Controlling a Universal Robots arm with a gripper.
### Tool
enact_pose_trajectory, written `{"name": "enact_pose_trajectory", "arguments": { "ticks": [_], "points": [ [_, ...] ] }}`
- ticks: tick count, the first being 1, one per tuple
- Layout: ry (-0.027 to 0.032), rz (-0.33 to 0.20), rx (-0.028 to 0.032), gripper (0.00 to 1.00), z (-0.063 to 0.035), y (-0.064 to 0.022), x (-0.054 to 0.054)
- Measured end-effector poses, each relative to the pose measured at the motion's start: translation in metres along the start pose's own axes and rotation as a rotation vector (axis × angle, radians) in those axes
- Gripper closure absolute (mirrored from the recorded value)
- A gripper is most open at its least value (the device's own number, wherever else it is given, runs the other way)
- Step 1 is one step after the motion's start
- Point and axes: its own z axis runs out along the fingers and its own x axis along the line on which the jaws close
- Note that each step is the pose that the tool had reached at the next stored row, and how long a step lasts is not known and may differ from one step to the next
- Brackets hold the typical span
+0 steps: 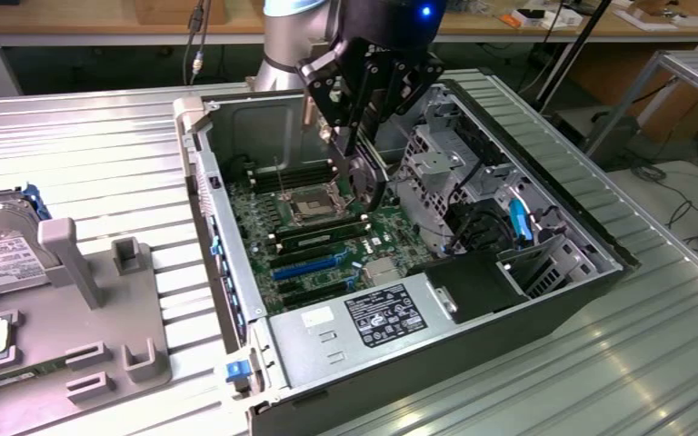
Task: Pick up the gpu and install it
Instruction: 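Insert the gpu into the slot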
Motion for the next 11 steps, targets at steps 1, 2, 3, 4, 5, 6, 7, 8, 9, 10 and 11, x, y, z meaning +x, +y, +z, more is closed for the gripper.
{"name": "enact_pose_trajectory", "arguments": {
  "ticks": [1,2,3,4,5,6,7,8,9,10,11],
  "points": [
    [0.0003,-0.005,-0.0001,0.73,0.0000,0.0000,0.0000],
    [0.0007,-0.010,-0.0002,0.73,0.0000,0.0000,0.0000],
    [0.0008,-0.012,-0.0003,0.73,0.0000,0.0000,0.0000],
    [0.0011,-0.016,-0.0003,0.73,0.0000,0.0000,0.0000],
    [0.0014,-0.020,-0.0004,0.73,0.0000,0.0000,0.0000],
    [0.0015,-0.023,-0.0006,0.73,0.0000,0.0000,0.0000],
    [0.0019,-0.028,-0.0007,0.73,0.0000,0.0000,0.0000],
    [0.0021,-0.031,-0.0007,0.73,0.0000,0.0000,0.0000],
    [0.0024,-0.035,-0.0008,0.73,0.0000,0.0000,0.0000],
    [0.0027,-0.040,-0.0009,0.73,0.0000,0.0000,0.0000],
    [0.0030,-0.043,-0.0009,0.73,0.0000,0.0000,0.0000]
  ]
}}
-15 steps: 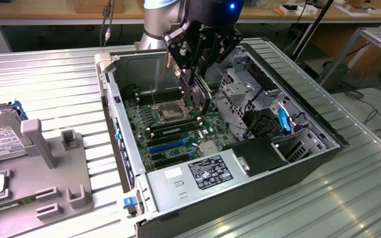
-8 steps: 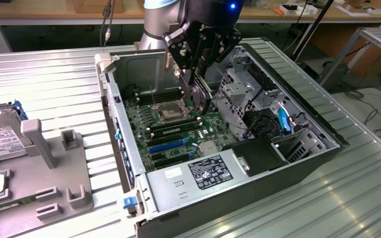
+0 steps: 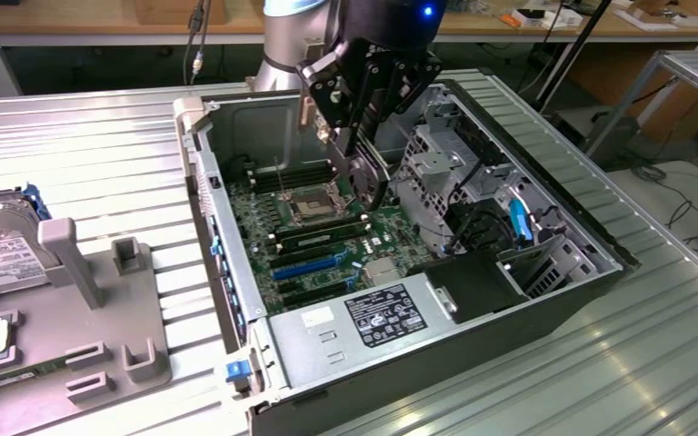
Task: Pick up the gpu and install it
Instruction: 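Insert the gpu into the slot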
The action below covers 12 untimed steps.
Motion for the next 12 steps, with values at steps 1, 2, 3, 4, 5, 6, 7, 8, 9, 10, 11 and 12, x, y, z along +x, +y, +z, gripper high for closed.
{"name": "enact_pose_trajectory", "arguments": {
  "ticks": [1,2,3,4,5,6,7,8,9,10,11,12],
  "points": [
    [0.0002,-0.002,-0.0001,0.73,0.0000,0.0000,0.0000],
    [0.0003,-0.004,-0.0001,0.73,0.0000,0.0000,0.0000],
    [0.0005,-0.007,-0.0002,0.73,0.0000,0.0000,0.0000],
    [0.0007,-0.010,-0.0003,0.73,0.0000,0.0000,0.0000],
    [0.0009,-0.013,-0.0003,0.73,0.0000,0.0000,0.0000],
    [0.0011,-0.016,-0.0004,0.73,0.0000,0.0000,0.0000],
    [0.0013,-0.019,-0.0005,0.73,0.0000,0.0000,0.0000],
    [0.0016,-0.023,-0.0005,0.73,0.0000,0.0000,0.0000],
    [0.0017,-0.026,-0.0006,0.73,0.0000,0.0000,0.0000],
    [0.0021,-0.030,-0.0007,0.73,0.0000,0.0000,0.0000],
    [0.0026,-0.037,-0.0009,0.73,0.0000,0.0000,0.0000],
    [0.0030,-0.043,-0.0010,0.73,0.0000,0.0000,0.0000]
  ]
}}
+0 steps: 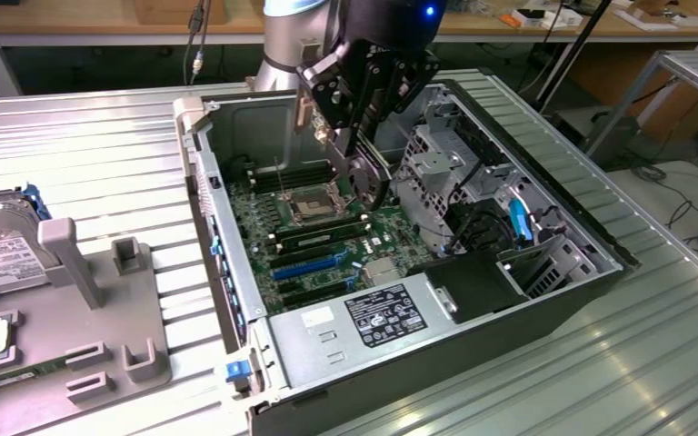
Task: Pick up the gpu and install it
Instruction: 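Insert the gpu into the slot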
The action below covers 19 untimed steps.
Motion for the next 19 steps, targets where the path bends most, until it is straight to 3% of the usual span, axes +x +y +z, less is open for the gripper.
{"name": "enact_pose_trajectory", "arguments": {
  "ticks": [19],
  "points": [
    [0.0056,-0.080,-0.0018,0.73,0.0000,0.0000,0.0000]
  ]
}}
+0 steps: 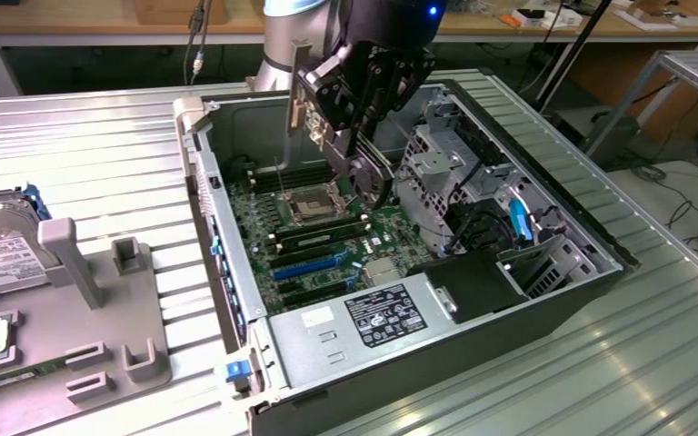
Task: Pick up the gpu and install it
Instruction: 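Insert the gpu into the slot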
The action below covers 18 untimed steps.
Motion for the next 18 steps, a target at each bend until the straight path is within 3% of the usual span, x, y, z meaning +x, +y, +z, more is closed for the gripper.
{"name": "enact_pose_trajectory", "arguments": {
  "ticks": [18],
  "points": [
    [0.0054,-0.077,-0.0017,0.73,0.0000,0.0000,0.0000]
  ]
}}
